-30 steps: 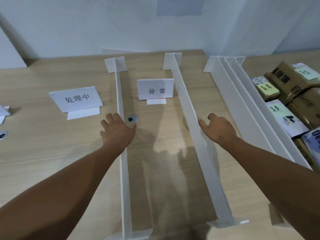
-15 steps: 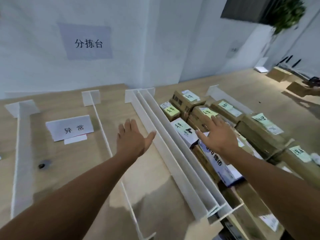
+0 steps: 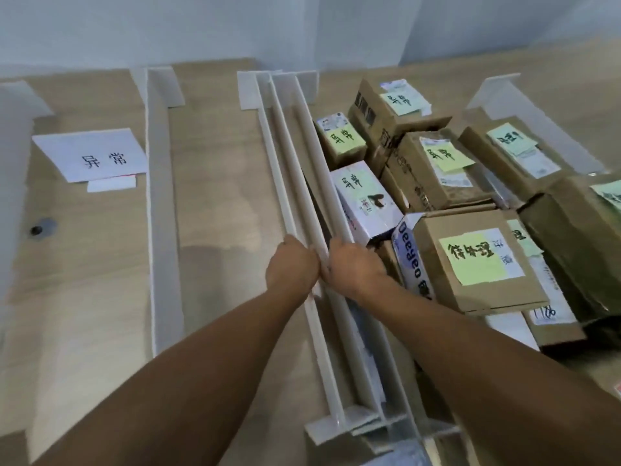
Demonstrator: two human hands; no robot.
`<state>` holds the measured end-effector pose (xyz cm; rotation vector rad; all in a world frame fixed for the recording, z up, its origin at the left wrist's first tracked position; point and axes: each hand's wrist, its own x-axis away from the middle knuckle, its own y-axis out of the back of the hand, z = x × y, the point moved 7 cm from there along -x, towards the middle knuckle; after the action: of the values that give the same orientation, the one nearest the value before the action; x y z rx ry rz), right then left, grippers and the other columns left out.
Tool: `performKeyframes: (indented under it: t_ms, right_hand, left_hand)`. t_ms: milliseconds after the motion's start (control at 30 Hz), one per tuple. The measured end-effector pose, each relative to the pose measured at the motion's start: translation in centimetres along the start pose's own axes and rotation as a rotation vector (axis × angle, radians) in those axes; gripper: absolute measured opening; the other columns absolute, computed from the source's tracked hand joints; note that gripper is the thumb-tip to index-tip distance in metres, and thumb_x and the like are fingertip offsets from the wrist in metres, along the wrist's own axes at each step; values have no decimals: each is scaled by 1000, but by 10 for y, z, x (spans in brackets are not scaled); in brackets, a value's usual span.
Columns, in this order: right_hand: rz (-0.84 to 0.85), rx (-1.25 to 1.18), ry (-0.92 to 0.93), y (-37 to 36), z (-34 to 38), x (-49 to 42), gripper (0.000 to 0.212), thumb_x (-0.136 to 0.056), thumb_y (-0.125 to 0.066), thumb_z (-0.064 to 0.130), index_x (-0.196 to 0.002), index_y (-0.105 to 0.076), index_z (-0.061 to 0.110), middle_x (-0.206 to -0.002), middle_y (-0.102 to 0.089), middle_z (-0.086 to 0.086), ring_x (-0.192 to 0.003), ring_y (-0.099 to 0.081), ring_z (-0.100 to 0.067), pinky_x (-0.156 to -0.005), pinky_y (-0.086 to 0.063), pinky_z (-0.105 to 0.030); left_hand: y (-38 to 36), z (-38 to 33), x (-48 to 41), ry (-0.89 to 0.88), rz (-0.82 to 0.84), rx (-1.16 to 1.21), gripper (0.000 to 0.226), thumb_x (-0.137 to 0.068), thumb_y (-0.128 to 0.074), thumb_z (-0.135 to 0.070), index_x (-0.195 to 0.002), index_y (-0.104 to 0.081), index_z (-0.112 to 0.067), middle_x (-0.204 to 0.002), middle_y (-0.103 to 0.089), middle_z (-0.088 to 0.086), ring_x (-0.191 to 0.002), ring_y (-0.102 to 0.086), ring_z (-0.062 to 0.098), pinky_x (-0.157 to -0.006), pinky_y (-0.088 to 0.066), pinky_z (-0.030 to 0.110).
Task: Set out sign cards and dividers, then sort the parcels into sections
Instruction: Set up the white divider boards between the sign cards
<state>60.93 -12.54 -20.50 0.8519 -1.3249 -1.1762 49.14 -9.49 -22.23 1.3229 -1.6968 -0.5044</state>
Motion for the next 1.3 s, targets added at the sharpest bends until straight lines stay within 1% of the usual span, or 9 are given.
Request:
performKeyframes:
  t_ms: [167,267,433,600,700,833,1067,1200,1300]
  right_hand:
    - [49,85,-39,-7,6,-9,17,-93,-53,5,-104,-64,12,-105,-72,-10,-94,-70,-31,-64,-37,-35]
    - [66,65,-48,-2,6,-9,20,-92,-53,1,-105,-66,8,-104,-72,-12,-94,-71,-32,-63,-40,-34]
    - [62,70,1,25,6,2,15,-95,-51,-1,-96,-64,6,-97,-71,-13,-84,-67,-31,-62,-42,-33]
    - [-32,-72,-38,84,8,11,21,-100,-46,10,-87,-62,5,-76,-57,-7,-74,-58,-31,-63,-46,-34]
    - [-79,-135,-17,132,38,12,28,-104,-40,22,-83,-53,9,-71,-48,-5,-74,-52,-30,-67,-41,-34]
    - [-150,-182,16,177,93,15,25,-100,-45,14,-80,-56,6,-78,-54,-10,-81,-60,-32,-68,-47,-36]
    - [-218,-250,149,211,245,39,32,-96,-48,18,-66,-50,8,-61,-53,-10,-59,-59,-29,-52,-39,-29]
    - [-198,-253,241,208,357,61,30,-98,-46,19,-70,-50,9,-65,-52,-8,-65,-54,-30,-54,-35,-27]
    - [-252,-227,292,209,440,79,32,-93,-48,17,-65,-52,4,-52,-54,-9,-52,-53,-26,-49,-33,-25]
  left_hand:
    - [-10,2,-6,64,5,-30,6,-98,-51,-12,-102,-47,-9,-117,-64,16,-109,-64,36,-74,-41,34]
    - [-3,5,-9,81,2,4,12,-93,-52,-6,-98,-43,-11,-106,-62,13,-104,-64,35,-72,-43,34]
    - [23,13,2,63,-26,-20,13,-90,-50,-3,-82,-43,-10,-75,-45,-2,-63,-49,16,-51,-36,26]
    - [100,8,13,-90,-31,-215,19,-100,-42,-6,-107,-60,-8,-117,-61,13,-110,-62,32,-75,-38,26]
    - [177,22,23,-69,-161,-139,21,-100,-45,-8,-112,-61,-2,-112,-62,12,-103,-61,34,-75,-38,30]
    - [271,61,50,-32,-326,-13,9,-95,-49,-8,-86,-49,-9,-92,-60,12,-94,-61,35,-73,-39,32]
    - [403,197,110,123,-488,-10,23,-96,-46,-20,-112,-58,-9,-114,-65,15,-103,-62,38,-76,-41,36]
    - [462,299,160,169,-533,-33,15,-98,-46,-22,-87,-48,-12,-95,-57,10,-84,-53,30,-71,-38,32]
    - [514,386,200,205,-561,-38,13,-99,-46,-25,-95,-49,-13,-97,-55,9,-93,-58,33,-74,-42,34]
